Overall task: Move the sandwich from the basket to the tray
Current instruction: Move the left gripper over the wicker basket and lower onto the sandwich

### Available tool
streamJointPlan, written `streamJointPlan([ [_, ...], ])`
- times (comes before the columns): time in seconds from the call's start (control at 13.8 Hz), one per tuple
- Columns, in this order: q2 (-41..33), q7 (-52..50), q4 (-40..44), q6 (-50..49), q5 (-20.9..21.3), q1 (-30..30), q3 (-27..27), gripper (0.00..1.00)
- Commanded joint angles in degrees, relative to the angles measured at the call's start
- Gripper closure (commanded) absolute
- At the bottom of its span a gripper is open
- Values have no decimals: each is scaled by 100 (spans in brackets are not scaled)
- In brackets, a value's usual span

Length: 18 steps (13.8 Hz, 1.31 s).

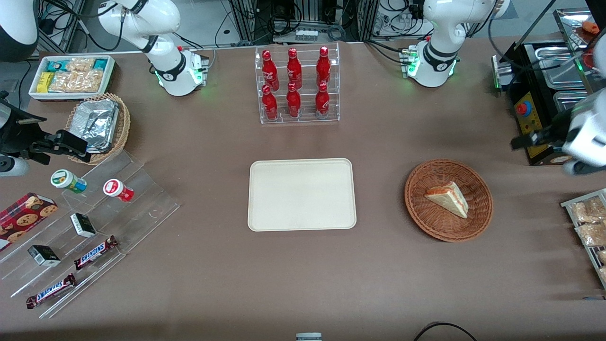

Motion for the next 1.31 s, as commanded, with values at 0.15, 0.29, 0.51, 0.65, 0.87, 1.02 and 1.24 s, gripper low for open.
streamJointPlan([
  [0.15, -255, -3089, -2036, 2371, 91, -488, -101, 0],
  [0.29, -291, -3845, -2565, 3232, 91, -524, -118, 0],
  [0.51, -203, -4515, -3076, 4175, 100, -594, -136, 0],
  [0.65, -20, -4762, -3156, 4475, 91, -594, -136, 0],
  [0.87, 183, -4859, -3243, 4677, 266, -656, -136, 0],
  [1.02, 297, -4868, -3314, 4984, 293, -647, -136, 0],
  [1.24, 561, -4860, -3332, 5275, 302, -647, -119, 0],
])
